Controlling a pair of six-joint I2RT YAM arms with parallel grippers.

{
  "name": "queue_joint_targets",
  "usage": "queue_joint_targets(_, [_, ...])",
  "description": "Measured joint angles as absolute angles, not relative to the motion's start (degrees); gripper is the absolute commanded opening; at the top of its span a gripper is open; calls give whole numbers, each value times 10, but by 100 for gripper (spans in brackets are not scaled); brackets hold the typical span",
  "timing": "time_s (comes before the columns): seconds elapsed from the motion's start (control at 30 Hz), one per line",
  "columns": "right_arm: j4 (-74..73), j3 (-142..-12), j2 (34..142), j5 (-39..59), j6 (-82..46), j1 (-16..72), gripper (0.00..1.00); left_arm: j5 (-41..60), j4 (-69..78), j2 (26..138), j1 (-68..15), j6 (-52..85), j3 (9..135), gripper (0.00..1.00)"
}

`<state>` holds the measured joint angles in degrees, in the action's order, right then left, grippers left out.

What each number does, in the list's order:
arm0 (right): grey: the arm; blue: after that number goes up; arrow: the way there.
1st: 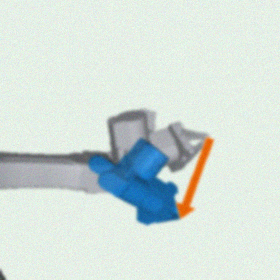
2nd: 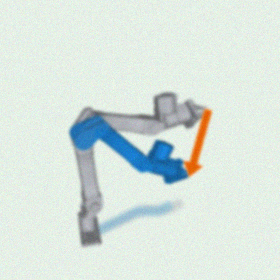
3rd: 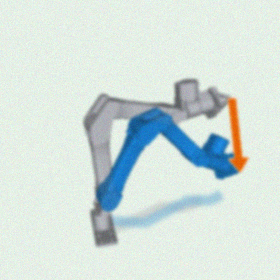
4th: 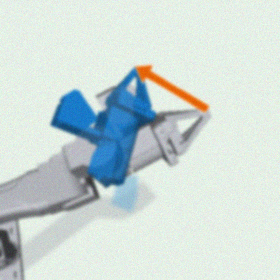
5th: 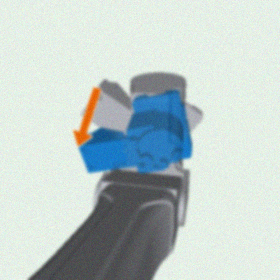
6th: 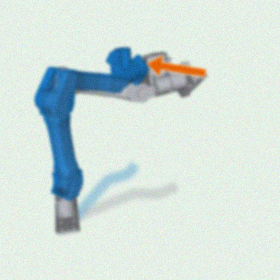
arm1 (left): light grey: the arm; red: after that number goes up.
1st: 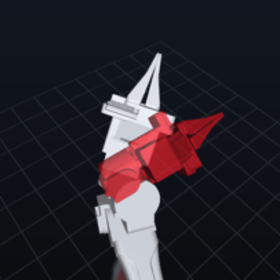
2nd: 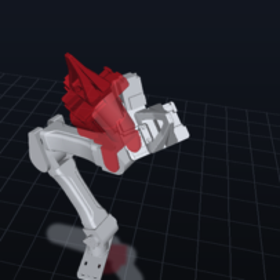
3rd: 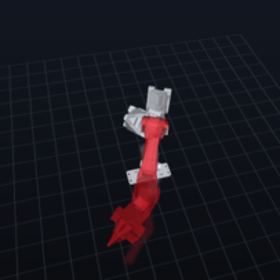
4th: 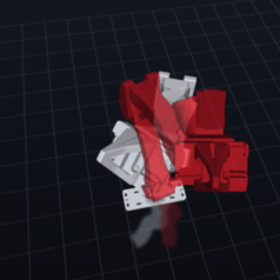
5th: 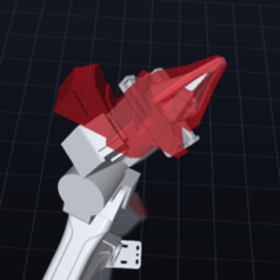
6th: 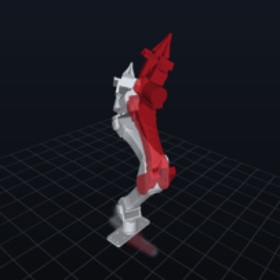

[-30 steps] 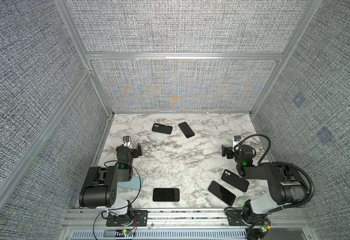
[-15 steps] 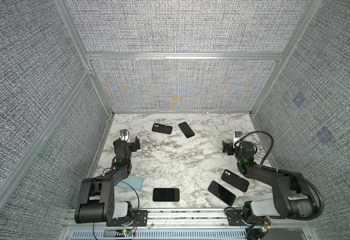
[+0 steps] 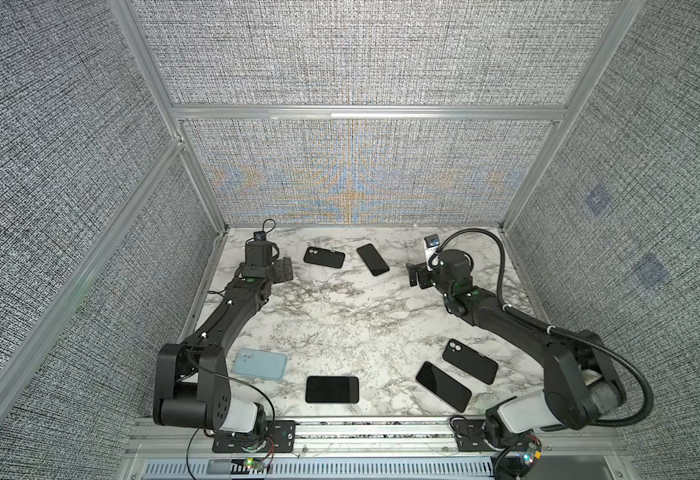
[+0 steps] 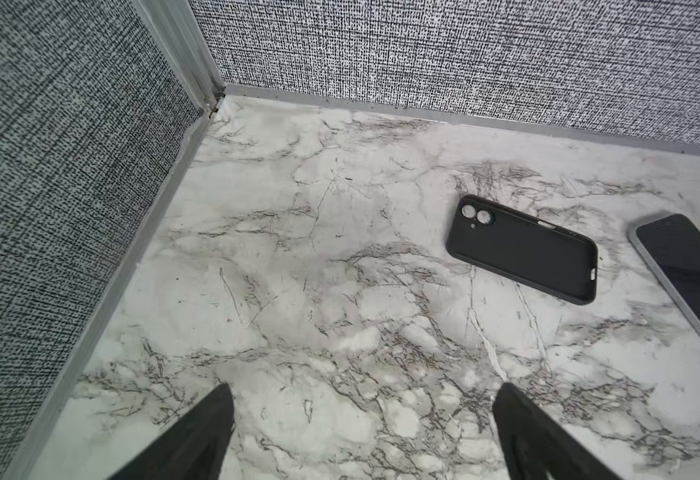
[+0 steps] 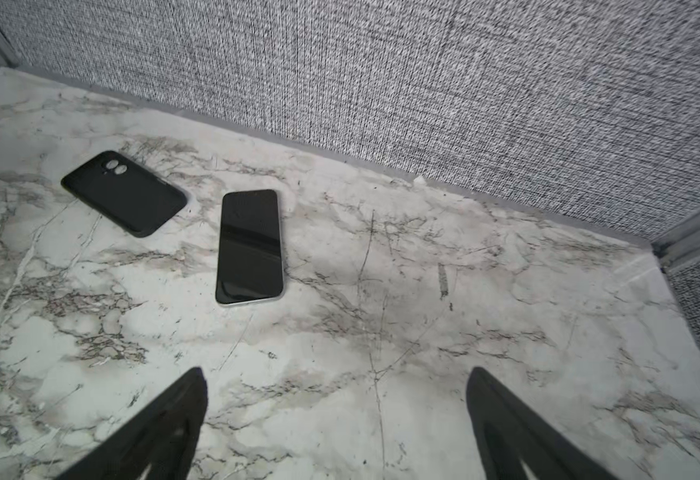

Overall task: Put the phone into the phone case
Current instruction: 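Lower the left gripper over the black case while the right gripper descends over the phone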

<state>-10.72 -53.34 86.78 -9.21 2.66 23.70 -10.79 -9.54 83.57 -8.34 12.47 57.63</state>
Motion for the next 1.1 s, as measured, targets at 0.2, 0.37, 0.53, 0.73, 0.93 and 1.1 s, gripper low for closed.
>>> queue_joint_targets(0.2, [-55,-569,921,-87,19,263,99,-123,-149,862,-98,178,605,98])
queue_joint_targets(0.37, [6,-665,983,-69,-26,263,99,-98,-205,924,-103,221,678,98])
queue_joint_targets(0.53, [77,-736,1027,-40,-46,263,99,-53,-245,1001,-111,243,745,98])
queue_joint_targets(0.73, [155,-824,1093,-27,-52,263,99,-10,-264,1057,-123,248,813,97])
queue_joint_targets(0.93, [243,-960,1190,-11,-47,261,99,1,-302,1116,-123,255,890,97])
queue_joint_targets(1.1, [307,-1059,1269,-10,-45,261,99,5,-327,1162,-123,255,937,97])
